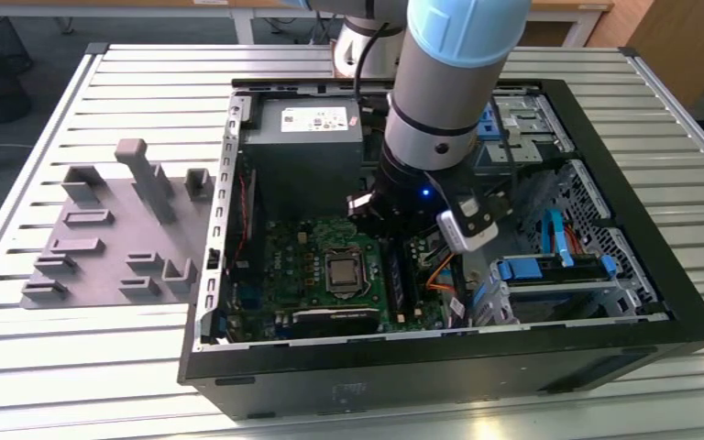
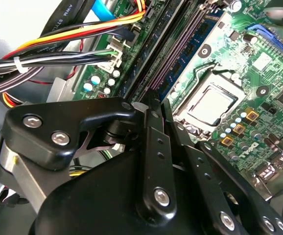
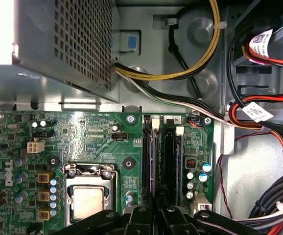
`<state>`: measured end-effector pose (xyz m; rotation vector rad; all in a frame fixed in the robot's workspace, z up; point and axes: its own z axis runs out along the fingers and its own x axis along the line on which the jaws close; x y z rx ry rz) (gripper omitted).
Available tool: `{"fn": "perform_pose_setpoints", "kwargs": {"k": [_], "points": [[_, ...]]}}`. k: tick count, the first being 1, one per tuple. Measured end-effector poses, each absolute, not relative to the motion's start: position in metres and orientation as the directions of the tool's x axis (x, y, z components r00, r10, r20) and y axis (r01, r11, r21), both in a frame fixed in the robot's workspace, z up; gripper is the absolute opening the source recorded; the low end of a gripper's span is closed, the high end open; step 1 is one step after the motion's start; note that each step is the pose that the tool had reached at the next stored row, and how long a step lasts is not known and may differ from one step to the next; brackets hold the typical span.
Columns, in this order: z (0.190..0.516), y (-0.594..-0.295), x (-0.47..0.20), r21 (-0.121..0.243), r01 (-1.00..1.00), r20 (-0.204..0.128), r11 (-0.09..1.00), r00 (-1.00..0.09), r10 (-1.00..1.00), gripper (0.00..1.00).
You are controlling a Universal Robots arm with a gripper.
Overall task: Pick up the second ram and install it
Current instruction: 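Insert the second ram into the second slot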
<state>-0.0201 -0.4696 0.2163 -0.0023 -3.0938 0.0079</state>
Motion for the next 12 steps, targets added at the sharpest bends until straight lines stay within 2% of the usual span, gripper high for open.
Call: {"fn": "perform_pose_setpoints", "kwargs": {"k": [12], "points": [[0.2181,-0.4708,-0.0184,-0.005,0.01,0.048,1.0,-0.999,0.01,0.14]]}}
